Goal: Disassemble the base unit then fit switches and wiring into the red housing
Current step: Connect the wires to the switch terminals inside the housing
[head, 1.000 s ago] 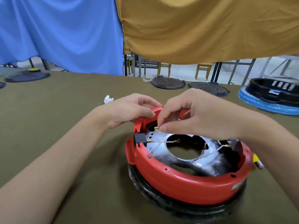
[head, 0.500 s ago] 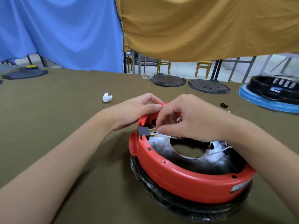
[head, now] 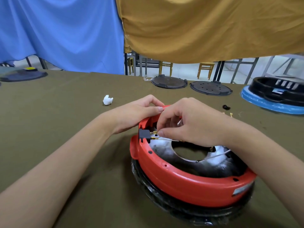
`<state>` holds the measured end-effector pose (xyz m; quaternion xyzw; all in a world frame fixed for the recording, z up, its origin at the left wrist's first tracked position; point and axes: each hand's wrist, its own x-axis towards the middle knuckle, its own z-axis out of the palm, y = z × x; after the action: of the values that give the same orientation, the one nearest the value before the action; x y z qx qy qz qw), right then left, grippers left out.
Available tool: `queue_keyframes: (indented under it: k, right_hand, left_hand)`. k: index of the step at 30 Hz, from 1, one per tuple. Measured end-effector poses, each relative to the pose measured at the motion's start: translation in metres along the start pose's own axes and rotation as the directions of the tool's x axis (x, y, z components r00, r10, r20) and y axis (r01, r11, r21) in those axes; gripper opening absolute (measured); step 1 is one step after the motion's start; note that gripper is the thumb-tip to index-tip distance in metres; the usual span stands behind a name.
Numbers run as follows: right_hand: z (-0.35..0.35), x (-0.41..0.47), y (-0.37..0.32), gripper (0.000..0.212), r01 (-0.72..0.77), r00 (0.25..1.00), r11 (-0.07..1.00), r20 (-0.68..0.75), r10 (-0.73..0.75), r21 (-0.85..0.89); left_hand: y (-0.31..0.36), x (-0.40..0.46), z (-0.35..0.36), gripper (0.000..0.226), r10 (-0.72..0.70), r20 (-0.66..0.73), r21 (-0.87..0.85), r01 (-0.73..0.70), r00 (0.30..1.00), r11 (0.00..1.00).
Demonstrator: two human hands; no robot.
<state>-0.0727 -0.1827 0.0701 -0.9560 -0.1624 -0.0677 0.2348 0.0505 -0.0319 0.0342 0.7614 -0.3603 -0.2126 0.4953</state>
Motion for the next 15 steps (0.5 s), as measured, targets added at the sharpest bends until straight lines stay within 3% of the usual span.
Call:
queue_keyframes:
  k: [12, 15]
  right_hand:
    - [0.0036, 0.0016, -0.0004, 0.008, 0.003, 1.0, 1.0, 0.002, -0.003, -0.006]
    - [0.0007, 0.0014, 0.0038, 0.009, -0.006, 1.0, 0.998, 0.015, 0.005, 0.068]
  left_hand:
    - [0.0031, -0.0022, 0.0006, 0.02, -0.001, 0.007, 0.011, 0.001, 1.0, 1.0]
    - [0.003, -0.0018, 0.0009, 0.02, -0.006, 0.016, 0.002, 0.006, 1.0, 1.0]
